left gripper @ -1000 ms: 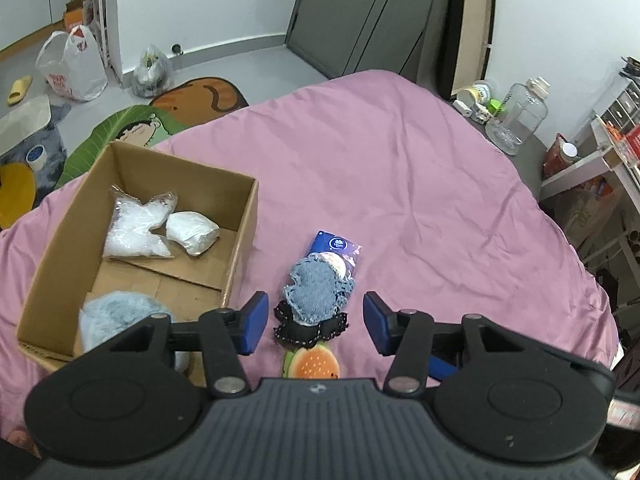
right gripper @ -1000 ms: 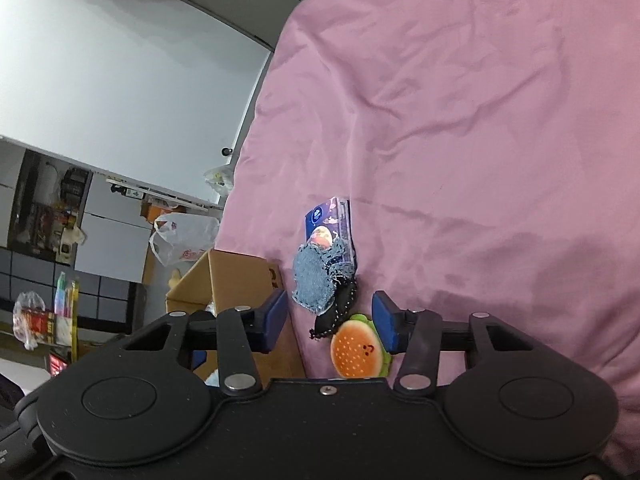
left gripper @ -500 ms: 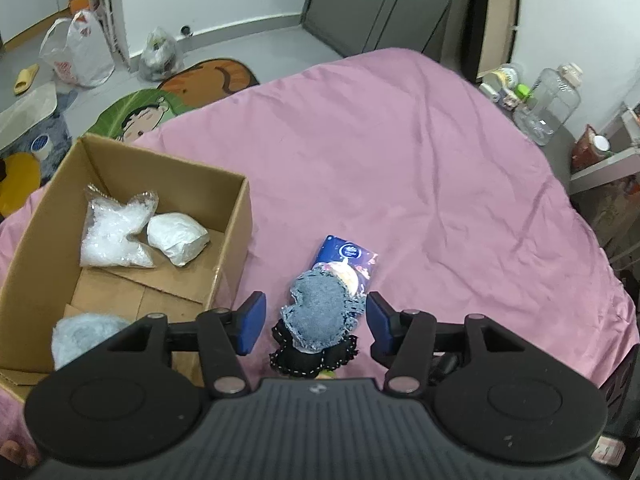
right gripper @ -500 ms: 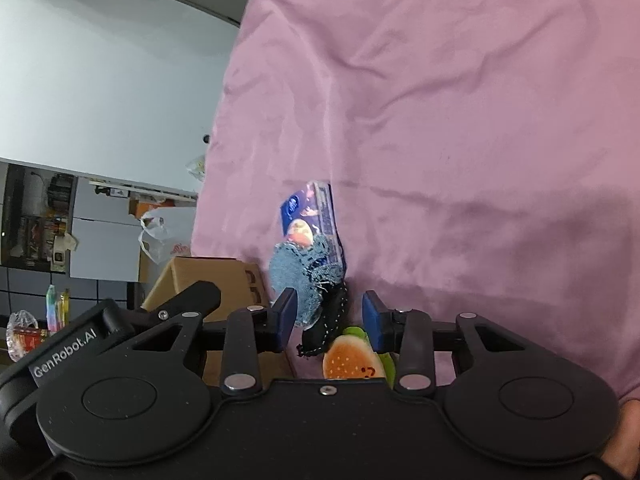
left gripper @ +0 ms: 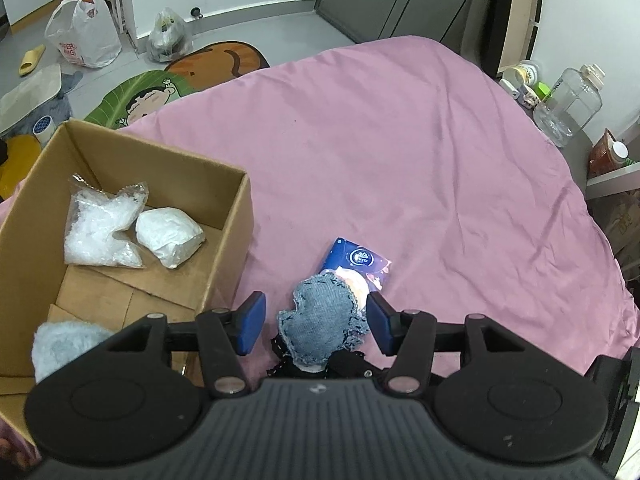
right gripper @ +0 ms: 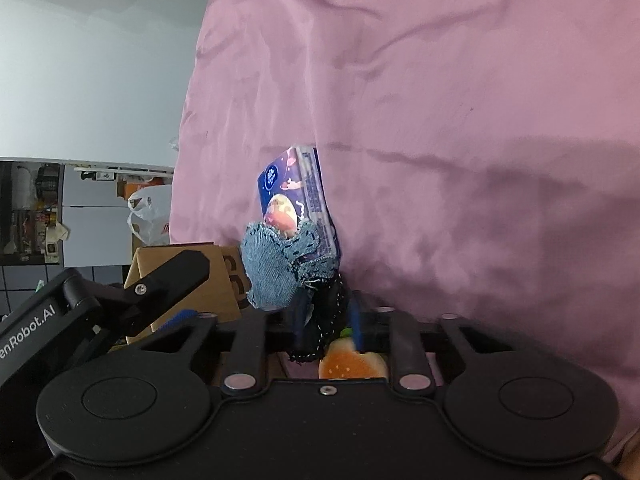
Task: Organize soft objects
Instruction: 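Lower the right tool onto the black frilly item and close on it, then close the left tool on the denim plush while the right tool lifts the black item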
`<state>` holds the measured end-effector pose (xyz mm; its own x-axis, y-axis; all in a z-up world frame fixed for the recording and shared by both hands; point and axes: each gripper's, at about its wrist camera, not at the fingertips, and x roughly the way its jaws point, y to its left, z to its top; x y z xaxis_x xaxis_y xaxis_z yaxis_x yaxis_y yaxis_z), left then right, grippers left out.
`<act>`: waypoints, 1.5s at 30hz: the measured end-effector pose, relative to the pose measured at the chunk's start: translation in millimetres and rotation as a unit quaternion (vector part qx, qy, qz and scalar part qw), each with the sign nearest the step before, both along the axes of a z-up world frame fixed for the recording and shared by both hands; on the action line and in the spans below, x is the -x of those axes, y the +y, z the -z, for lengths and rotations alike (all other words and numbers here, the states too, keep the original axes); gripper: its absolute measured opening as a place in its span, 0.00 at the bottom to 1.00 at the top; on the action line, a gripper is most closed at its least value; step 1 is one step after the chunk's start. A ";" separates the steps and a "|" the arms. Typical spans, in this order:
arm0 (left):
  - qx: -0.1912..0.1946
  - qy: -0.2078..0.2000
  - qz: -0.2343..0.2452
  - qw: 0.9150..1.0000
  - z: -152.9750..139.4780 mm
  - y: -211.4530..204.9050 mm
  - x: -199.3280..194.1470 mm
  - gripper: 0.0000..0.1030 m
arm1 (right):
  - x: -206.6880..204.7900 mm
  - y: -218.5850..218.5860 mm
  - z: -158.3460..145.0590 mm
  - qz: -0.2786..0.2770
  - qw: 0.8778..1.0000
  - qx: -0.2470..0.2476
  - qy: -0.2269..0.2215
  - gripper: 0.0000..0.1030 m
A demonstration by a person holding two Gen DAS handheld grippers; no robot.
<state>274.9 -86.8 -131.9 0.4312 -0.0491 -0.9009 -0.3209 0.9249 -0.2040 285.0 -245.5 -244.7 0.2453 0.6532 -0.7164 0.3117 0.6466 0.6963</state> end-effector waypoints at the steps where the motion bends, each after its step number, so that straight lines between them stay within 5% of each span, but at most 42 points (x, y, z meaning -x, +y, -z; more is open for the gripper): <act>1: -0.001 0.001 0.001 1.000 0.9 0.3 -0.1 0.53 | 0.8 -0.6 0.7 0.001 1.000 0.001 0.003 0.10; 26: -0.056 -0.016 0.054 0.997 18.2 -46.1 2.7 0.54 | 17.9 -45.9 -21.1 0.112 0.989 0.089 -0.038 0.08; 35: -0.078 0.024 0.038 0.996 47.4 -46.6 -5.6 0.54 | 15.3 -48.2 -21.0 0.123 0.988 0.090 -0.036 0.08; 38: -0.085 0.018 0.035 0.996 49.5 -47.1 -5.5 0.46 | 14.7 -48.8 -20.0 0.123 0.988 0.089 -0.035 0.08; 40: -0.080 0.020 0.032 0.996 48.5 -44.7 -4.9 0.30 | 15.5 -49.6 -19.7 0.121 0.988 0.089 -0.036 0.08; 45: -0.065 0.007 0.022 0.998 35.7 -39.6 2.3 0.16 | 15.5 -48.9 -20.7 0.117 0.988 0.087 -0.044 0.08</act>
